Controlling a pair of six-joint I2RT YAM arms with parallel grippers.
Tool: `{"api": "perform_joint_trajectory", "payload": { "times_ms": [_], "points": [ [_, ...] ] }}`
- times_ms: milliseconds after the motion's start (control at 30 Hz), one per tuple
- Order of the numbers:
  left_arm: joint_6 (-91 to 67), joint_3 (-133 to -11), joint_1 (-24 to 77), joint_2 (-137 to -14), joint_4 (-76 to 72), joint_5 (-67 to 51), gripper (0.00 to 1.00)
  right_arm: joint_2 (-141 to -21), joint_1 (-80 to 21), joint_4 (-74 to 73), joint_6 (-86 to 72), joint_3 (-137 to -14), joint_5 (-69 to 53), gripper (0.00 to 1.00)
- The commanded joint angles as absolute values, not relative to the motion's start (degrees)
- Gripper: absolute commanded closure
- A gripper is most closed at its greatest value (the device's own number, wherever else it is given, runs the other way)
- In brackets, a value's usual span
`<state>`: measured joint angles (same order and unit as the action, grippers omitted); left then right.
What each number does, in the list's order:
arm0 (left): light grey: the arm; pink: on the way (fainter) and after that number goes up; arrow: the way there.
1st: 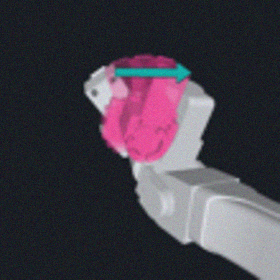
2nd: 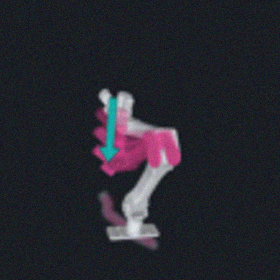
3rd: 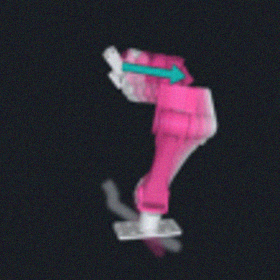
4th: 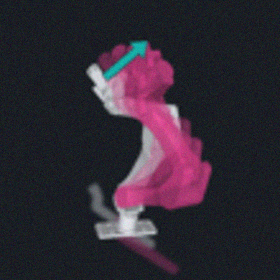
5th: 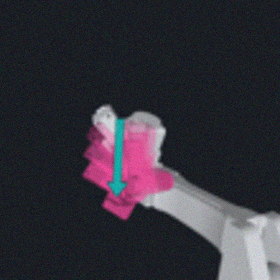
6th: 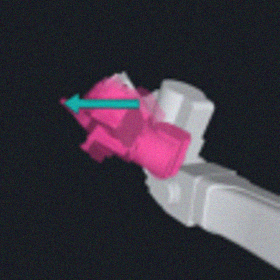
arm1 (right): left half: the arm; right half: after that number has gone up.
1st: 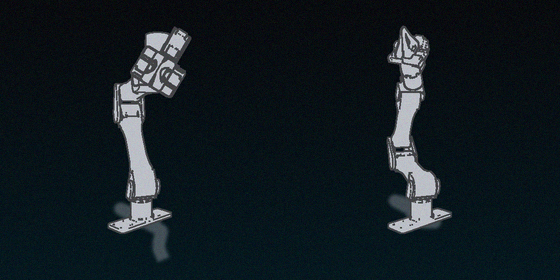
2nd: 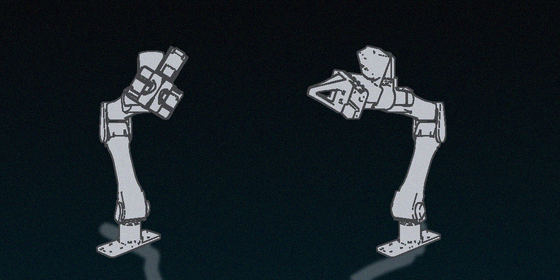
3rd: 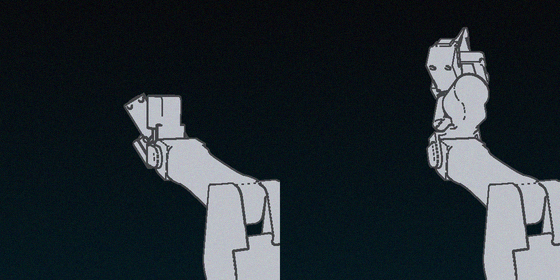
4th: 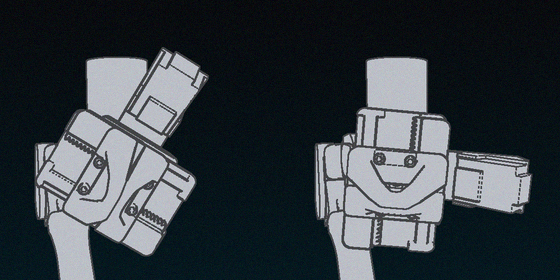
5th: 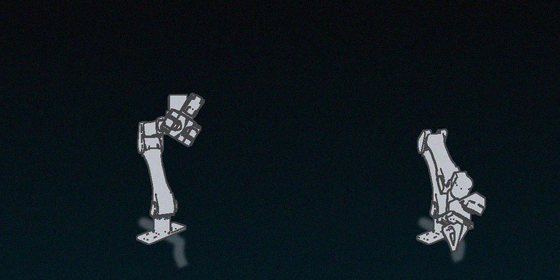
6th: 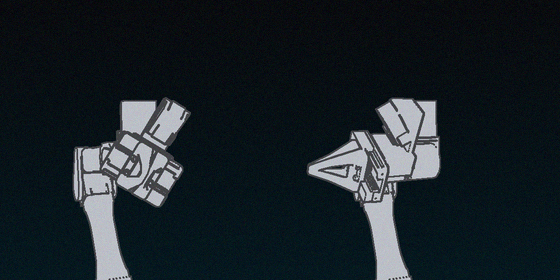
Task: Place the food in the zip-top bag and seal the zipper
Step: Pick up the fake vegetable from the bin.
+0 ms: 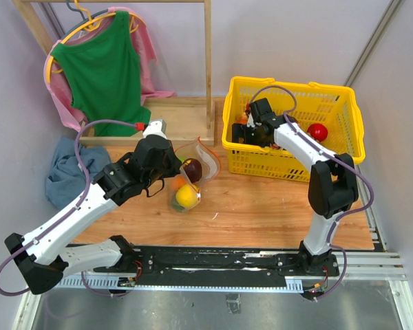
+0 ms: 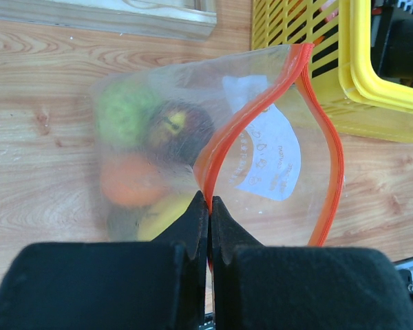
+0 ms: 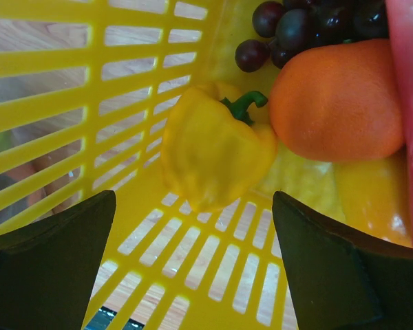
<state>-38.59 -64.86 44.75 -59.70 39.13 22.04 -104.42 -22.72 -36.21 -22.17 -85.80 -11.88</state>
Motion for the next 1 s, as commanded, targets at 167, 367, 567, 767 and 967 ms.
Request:
{"api": "perform_joint_trajectory", "payload": {
  "times_ms": [167,367,567,767,967],
  "points": [
    [-38.57,-64.74,44.39,-58.70,37.86,21.96,1.00,-107.88,-21.08,-30.34,-26.62,-81.17,-9.72,0.03],
    [-38.58,-64.42,44.38,-59.01,37.59,21.75,1.00,-109.56,-20.66,-27.48,-27.13,-78.91,-9.08,0.03],
    [-38.67,-64.13,44.40,-58.89,37.70,22.24,1.00,-112.11,-20.45,-26.07,-26.51,-79.49,-9.26,0.03],
    [-38.84,-64.00,44.39,-59.06,37.64,22.21,1.00,-112.67,-20.23,-23.65,-25.34,-77.98,-7.63,0.06],
    [-39.02,-63.51,44.38,-59.47,37.25,21.62,1.00,-109.59,-20.26,-22.67,-23.83,-75.94,-8.00,0.23]
  ]
}}
